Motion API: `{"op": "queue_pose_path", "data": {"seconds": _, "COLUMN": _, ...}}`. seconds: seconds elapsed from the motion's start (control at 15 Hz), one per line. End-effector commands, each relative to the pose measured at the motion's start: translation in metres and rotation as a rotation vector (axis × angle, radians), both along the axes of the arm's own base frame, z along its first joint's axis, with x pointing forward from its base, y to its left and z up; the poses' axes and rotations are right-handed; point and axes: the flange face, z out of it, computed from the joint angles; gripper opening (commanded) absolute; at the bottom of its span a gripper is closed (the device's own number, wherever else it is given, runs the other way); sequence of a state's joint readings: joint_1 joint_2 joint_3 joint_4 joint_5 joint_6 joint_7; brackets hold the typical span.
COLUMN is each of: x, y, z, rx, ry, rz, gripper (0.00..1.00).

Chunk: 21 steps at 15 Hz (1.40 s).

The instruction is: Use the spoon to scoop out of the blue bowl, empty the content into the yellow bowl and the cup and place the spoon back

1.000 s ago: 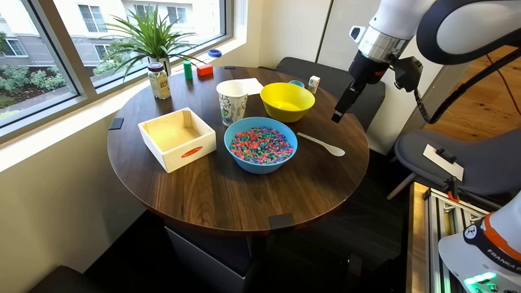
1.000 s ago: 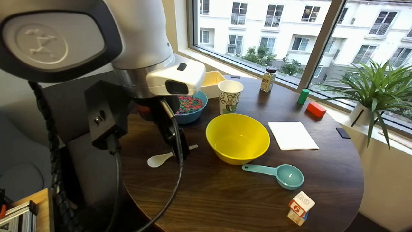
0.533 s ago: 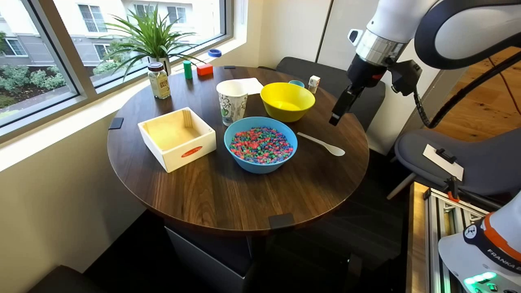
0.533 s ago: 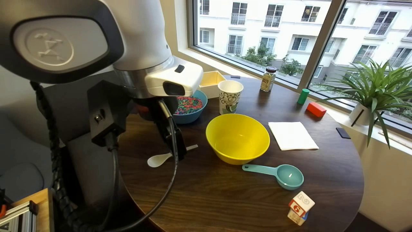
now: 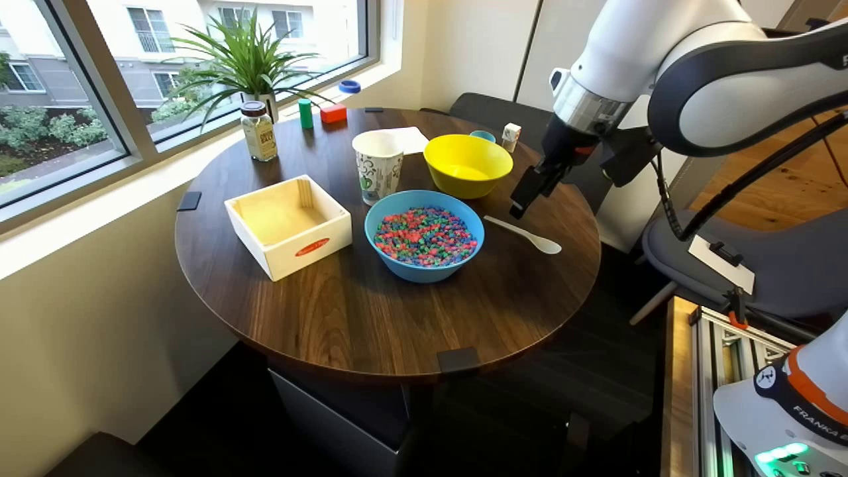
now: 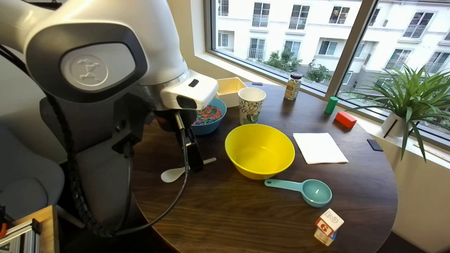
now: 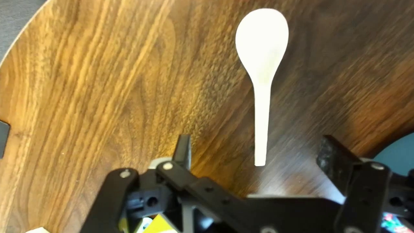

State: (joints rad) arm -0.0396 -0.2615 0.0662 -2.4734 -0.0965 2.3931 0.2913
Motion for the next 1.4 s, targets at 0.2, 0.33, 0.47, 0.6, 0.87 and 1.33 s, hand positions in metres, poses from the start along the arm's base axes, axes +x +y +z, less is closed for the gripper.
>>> {"op": "queue_pose_path", "data": {"seconds": 0.2, "x": 0.008, "y": 0.002, "z": -0.024, "rx": -0.011, "ry": -0.035, "rz": -0.012, "gripper": 1.0}}
{"op": "queue_pose_path", "data": {"seconds": 0.33, "x": 0.011, "y": 0.003, "z": -0.029, "rx": -0.007, "ry": -0.042, "rz": -0.013, "gripper": 1.0}}
{"op": "queue_pose_path", "data": {"seconds": 0.47, "x": 0.013, "y": 0.003, "z": -0.033, "rx": -0.007, "ry": -0.045, "rz": -0.012, "gripper": 1.0}}
{"op": "queue_pose_path", "data": {"seconds": 0.6, "x": 0.015, "y": 0.003, "z": -0.037, "rx": -0.009, "ry": -0.044, "rz": -0.015, "gripper": 1.0}}
{"op": "queue_pose_path", "data": {"seconds": 0.87, "x": 0.017, "y": 0.002, "z": -0.043, "rx": -0.014, "ry": -0.043, "rz": -0.02, "gripper": 0.74}}
{"op": "queue_pose_path", "data": {"seconds": 1.33, "x": 0.019, "y": 0.003, "z": -0.047, "rx": -0.033, "ry": -0.043, "rz": -0.02, "gripper": 0.21}}
